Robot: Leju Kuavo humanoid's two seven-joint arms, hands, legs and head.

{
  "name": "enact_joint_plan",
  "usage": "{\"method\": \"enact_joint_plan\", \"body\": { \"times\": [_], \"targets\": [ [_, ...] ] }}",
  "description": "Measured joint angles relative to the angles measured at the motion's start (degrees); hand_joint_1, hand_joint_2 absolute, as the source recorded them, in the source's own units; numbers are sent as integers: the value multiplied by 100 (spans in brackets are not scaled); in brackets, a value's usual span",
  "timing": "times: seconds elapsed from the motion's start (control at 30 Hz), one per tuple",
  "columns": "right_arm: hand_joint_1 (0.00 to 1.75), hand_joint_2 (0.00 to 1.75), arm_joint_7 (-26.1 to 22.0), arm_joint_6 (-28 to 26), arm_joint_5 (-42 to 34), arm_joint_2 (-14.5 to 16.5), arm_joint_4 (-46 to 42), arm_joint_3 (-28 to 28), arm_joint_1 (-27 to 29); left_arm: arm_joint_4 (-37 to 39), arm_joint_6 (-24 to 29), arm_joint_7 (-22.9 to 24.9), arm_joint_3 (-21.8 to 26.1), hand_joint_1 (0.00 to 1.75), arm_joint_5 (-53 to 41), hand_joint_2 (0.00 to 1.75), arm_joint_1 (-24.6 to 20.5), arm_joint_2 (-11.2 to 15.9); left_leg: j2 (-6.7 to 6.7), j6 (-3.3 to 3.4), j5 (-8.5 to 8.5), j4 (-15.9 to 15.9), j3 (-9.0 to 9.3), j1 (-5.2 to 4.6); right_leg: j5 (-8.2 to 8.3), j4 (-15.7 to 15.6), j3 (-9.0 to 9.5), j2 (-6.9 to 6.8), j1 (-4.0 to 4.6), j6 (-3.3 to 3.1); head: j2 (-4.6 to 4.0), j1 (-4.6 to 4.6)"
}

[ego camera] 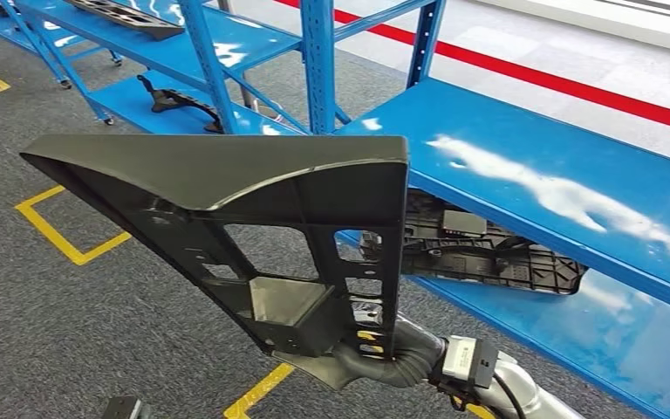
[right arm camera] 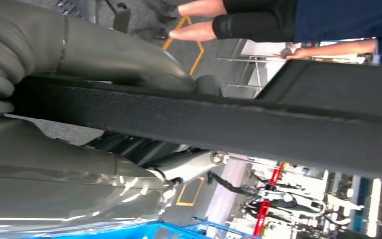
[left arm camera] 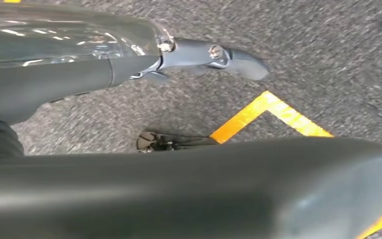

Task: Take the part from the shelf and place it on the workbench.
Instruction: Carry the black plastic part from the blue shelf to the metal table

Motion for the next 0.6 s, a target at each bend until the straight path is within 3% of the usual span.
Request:
{"method": "enact_joint_plan", "body": {
  "times": [0.1, 0.17, 0.2, 0.3, 0.37, 0.43, 0.5, 0.53, 0.6],
  "targets": [
    [175, 175, -5, -22, 13, 17, 37, 39, -11, 0, 2, 9, -15, 0, -36, 175, -141, 19, 288, -99, -415, 893, -447, 49, -20, -9, 28, -219, 2, -45, 0, -13],
    [175, 175, -5, -28, 28, 30, 65, 61, -14, 0, 2, 12, -27, 0, -45, 175, -170, 23, 361, -131, -426, 1169, -594, 78, -41, -6, 42, -352, 3, -42, 0, -13],
    [175, 175, -5, -30, 33, 41, 70, 68, -22, 0, 2, 14, -32, 0, -48, 175, -168, 25, 401, -134, -290, 1016, -521, 86, -57, -4, 57, -409, 1, -30, 0, -13],
    [175, 175, -14, -32, 34, 70, 72, 75, -79, 0, 8, 21, -38, 0, -42, 175, -176, 37, 662, -88, 143, 80, -46, 52, -123, 1, 120, -559, 19, 48, 0, -14],
    [175, 175, -25, -33, 30, 76, 71, 78, -113, 0, 6, 32, -42, 0, -44, 175, -180, 40, 754, -16, 140, -135, 49, 3, -154, 1, 145, -651, 44, 112, 0, -14],
    [175, 175, -30, -32, 26, 76, 69, 85, -124, 0, 2, 67, -47, 0, -59, 175, -140, 45, 674, 63, 138, -157, 41, -7, -181, -14, 178, -740, 42, 169, 0, -14],
    [175, 175, -33, -31, 21, 75, 67, 88, -134, 0, 2, 123, -64, 0, -83, 175, -103, 52, 589, 130, 151, -189, 61, 7, -318, 127, 147, -608, 29, 205, 0, -11],
    [175, 175, -36, -31, 19, 72, 67, 88, -136, 0, 2, 151, -78, 0, -96, 175, -102, 55, 547, 160, 157, -203, 72, 15, -466, 367, 43, -473, 27, 208, 0, -9],
    [175, 175, -39, -31, 18, 52, 73, 89, -113, 0, -10, 195, -109, 0, -131, 175, -107, 55, 446, 198, 152, -204, 77, 6, -807, 1128, -336, -239, 28, 190, 0, -4]
  ]
}}
